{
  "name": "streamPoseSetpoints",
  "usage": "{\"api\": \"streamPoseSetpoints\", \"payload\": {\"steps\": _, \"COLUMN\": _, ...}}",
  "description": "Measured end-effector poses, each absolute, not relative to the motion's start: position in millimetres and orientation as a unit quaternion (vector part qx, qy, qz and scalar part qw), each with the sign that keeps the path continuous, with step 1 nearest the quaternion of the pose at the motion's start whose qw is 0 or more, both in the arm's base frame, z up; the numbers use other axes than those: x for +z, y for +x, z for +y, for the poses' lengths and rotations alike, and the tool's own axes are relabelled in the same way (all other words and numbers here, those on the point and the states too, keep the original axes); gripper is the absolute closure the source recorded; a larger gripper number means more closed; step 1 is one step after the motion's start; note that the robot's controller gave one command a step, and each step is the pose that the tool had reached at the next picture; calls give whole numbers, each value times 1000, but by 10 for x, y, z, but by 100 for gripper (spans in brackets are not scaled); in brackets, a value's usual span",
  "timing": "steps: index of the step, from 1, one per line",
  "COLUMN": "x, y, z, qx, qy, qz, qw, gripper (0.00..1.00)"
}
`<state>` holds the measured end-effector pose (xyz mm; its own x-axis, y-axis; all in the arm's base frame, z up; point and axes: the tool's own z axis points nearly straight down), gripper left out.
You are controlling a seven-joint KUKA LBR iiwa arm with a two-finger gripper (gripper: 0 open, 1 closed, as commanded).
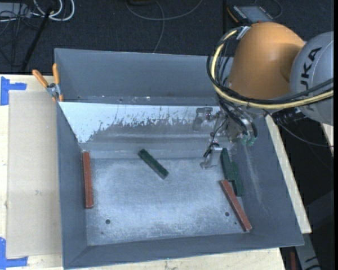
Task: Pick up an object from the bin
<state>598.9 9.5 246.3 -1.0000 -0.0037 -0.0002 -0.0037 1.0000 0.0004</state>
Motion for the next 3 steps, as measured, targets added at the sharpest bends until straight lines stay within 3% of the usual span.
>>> {"api": "streamPoseSetpoints", "payload": {"steps": 1, "x": 1455, "y": 6157, "z": 402, "qx": 1, "qy": 46, "qz": 999, "qw": -4, "gripper": 0}}
{"api": "streamPoseSetpoints", "payload": {"steps": 2, "x": 647, "y": 6176, "z": 754, "qx": 1, "qy": 65, "qz": 998, "qw": -4, "gripper": 0}}
{"api": "streamPoseSetpoints", "payload": {"steps": 3, "x": 702, "y": 6201, "z": 740, "qx": 0, "qy": 65, "qz": 998, "qw": 0, "gripper": 100}}
